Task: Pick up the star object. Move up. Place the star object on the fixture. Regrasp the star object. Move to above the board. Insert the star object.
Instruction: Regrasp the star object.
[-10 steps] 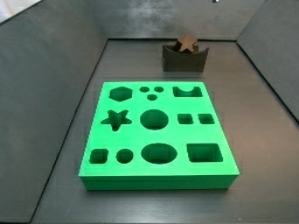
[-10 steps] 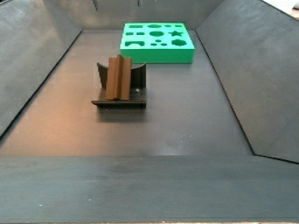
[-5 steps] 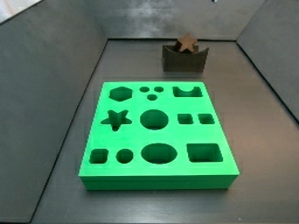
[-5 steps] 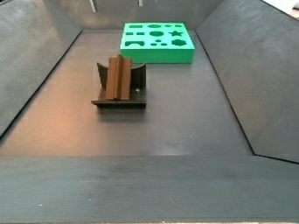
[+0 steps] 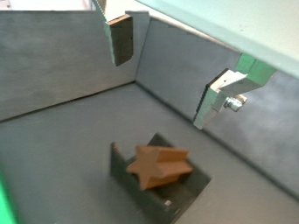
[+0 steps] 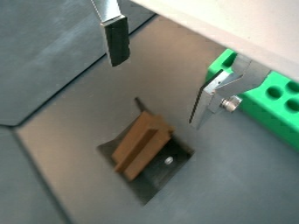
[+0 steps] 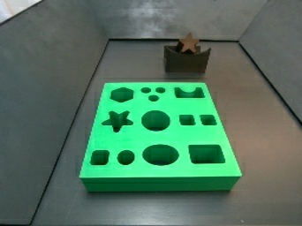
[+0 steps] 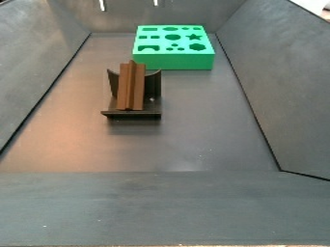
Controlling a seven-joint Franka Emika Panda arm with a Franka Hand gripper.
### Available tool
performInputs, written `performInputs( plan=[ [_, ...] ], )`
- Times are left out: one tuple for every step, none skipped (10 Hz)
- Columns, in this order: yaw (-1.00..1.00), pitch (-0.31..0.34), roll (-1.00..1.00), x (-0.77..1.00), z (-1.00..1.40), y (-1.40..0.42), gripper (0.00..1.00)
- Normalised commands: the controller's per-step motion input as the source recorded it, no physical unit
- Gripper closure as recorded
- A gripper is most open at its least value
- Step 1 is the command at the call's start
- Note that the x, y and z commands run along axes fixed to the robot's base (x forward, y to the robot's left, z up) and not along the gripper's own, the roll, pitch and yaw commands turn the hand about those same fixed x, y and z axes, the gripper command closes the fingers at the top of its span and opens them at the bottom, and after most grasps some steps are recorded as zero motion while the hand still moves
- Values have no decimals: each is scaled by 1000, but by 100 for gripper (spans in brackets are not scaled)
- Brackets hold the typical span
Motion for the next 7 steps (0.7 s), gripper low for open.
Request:
performInputs(
  plan=[
    [31,29,1000,33,-10,-23,0],
    [36,42,1000,49,-14,-25,0],
    [39,50,1000,58,-16,-25,0],
    [48,72,1000,75,-11,-31,0],
    [57,93,1000,88,-12,-34,0],
    [72,118,1000,97,-18,-36,0],
    [92,144,1000,100,-23,-38,0]
  ],
)
